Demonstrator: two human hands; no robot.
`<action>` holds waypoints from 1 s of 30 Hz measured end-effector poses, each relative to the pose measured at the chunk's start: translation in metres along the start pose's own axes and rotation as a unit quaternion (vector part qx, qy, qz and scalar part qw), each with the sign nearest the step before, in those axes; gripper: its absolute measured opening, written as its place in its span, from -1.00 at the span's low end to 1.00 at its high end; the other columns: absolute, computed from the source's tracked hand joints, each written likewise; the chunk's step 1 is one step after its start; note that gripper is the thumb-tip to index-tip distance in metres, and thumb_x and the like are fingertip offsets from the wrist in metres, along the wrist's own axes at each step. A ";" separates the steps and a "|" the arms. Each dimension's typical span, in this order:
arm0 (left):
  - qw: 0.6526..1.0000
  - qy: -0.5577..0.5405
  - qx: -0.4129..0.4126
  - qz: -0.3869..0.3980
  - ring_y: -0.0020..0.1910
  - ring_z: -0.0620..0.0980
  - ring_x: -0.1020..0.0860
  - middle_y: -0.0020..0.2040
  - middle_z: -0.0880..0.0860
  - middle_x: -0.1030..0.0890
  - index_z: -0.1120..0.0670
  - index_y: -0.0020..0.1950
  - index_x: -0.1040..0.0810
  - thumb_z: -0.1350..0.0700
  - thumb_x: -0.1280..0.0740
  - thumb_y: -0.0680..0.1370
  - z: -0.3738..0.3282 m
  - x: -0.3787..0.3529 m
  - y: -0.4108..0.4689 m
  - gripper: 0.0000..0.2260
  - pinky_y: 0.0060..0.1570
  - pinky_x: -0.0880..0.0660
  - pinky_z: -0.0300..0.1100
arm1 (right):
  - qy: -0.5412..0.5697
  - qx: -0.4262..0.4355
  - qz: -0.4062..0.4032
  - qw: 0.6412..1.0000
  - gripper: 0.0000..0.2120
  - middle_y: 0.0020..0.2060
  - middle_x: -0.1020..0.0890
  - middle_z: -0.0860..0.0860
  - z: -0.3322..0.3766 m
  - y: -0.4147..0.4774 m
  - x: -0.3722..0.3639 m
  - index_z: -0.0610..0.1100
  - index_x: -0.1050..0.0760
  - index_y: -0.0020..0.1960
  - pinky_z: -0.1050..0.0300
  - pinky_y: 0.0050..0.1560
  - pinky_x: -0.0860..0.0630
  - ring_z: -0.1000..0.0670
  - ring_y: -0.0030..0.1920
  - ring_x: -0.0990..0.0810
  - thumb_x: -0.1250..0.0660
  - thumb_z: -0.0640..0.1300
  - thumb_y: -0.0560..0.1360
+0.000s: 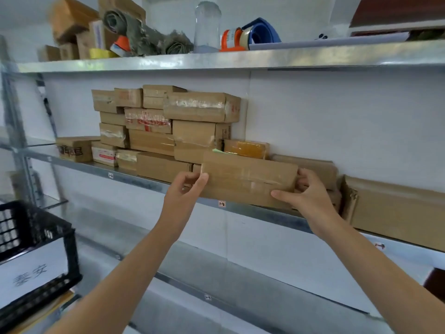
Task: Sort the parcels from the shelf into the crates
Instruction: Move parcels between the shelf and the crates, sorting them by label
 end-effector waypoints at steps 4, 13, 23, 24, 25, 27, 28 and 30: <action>0.997 0.070 0.008 0.007 -0.02 -0.42 -0.55 0.01 -0.35 -0.57 -0.26 0.21 -0.54 -0.21 -0.33 0.52 0.003 0.043 -0.006 -0.72 -0.21 -0.48 -0.51 | 0.031 0.000 0.016 0.999 -0.40 0.11 -0.54 0.07 0.001 -0.011 -0.041 0.10 -0.34 0.12 0.25 -0.13 -0.52 0.12 0.08 -0.55 -0.64 -0.02 0.26; 0.991 -0.040 0.125 -0.032 0.33 -0.03 -0.45 0.30 -0.07 -0.46 -0.09 0.35 -0.40 -0.36 -0.09 0.45 0.017 0.147 -0.021 -0.43 0.31 -0.49 0.01 | 0.068 -0.056 0.011 0.996 -0.73 0.00 -0.53 -0.04 0.018 -0.008 -0.161 -0.04 -0.39 -0.01 0.09 -0.04 -0.48 0.01 -0.01 -0.51 -0.36 0.13 0.53; 0.946 -0.096 0.247 -0.189 0.13 0.17 -0.58 0.17 0.12 -0.55 0.04 0.03 -0.44 -0.18 -0.41 0.50 0.041 0.300 -0.035 -0.66 0.09 -0.60 0.19 | 0.066 -0.013 0.150 0.986 -0.73 -0.11 -0.56 0.01 0.046 -0.043 -0.312 -0.04 -0.44 -0.05 0.12 -0.11 -0.49 0.03 -0.05 -0.55 -0.47 0.08 0.45; 0.939 -0.097 0.262 -0.198 0.10 0.17 -0.60 0.15 0.13 -0.57 0.05 0.05 -0.45 -0.17 -0.43 0.48 0.043 0.315 -0.040 -0.64 0.02 -0.63 0.17 | 0.074 -0.021 0.162 0.984 -0.72 -0.07 -0.58 -0.01 0.048 -0.047 -0.326 -0.05 -0.46 -0.03 0.07 -0.04 -0.54 0.00 -0.01 -0.57 -0.47 0.08 0.45; 0.934 -0.098 0.278 -0.204 0.07 0.17 -0.62 0.13 0.14 -0.60 0.07 0.10 -0.47 -0.16 -0.46 0.46 0.045 0.329 -0.045 -0.60 -0.04 -0.64 0.15 | 0.089 -0.033 0.175 0.980 -0.72 -0.04 -0.60 -0.05 0.048 -0.052 -0.339 -0.06 -0.47 -0.02 0.03 0.02 -0.56 -0.03 0.03 -0.59 -0.47 0.07 0.46; 0.924 -0.101 0.298 -0.218 0.03 0.16 -0.65 0.10 0.17 -0.64 0.10 0.17 -0.50 -0.17 -0.51 0.40 0.047 0.354 -0.057 -0.51 -0.14 -0.66 0.10 | 0.127 -0.060 0.197 0.970 -0.74 -0.01 -0.63 -0.09 0.049 -0.063 -0.365 -0.09 -0.49 -0.01 -0.02 0.13 -0.57 -0.08 0.09 -0.61 -0.46 0.06 0.48; 0.921 -0.102 0.298 -0.227 0.02 0.15 -0.66 0.09 0.17 -0.65 0.12 0.18 -0.52 -0.17 -0.52 0.39 0.048 0.366 -0.062 -0.48 -0.19 -0.66 0.05 | 0.146 -0.072 0.204 0.965 -0.73 0.01 -0.63 -0.10 0.049 -0.068 -0.379 -0.10 -0.51 0.02 -0.06 0.20 -0.55 -0.09 0.12 -0.61 -0.45 0.06 0.48; 0.918 -0.101 0.288 -0.254 0.02 0.14 -0.66 0.08 0.16 -0.66 0.13 0.18 -0.54 -0.17 -0.52 0.39 0.048 0.386 -0.066 -0.48 -0.24 -0.65 0.00 | 0.168 -0.101 0.219 0.956 -0.62 0.09 -0.63 -0.08 0.049 -0.077 -0.408 -0.10 -0.50 0.17 -0.09 0.33 -0.47 -0.07 0.18 -0.58 -0.43 0.11 0.48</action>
Point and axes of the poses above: each hand's wrist, its own y-axis towards the middle knuckle, its own x-axis out of the back of the hand, z = x × y, the point moved 1 cm from there along y, towards the middle knuckle
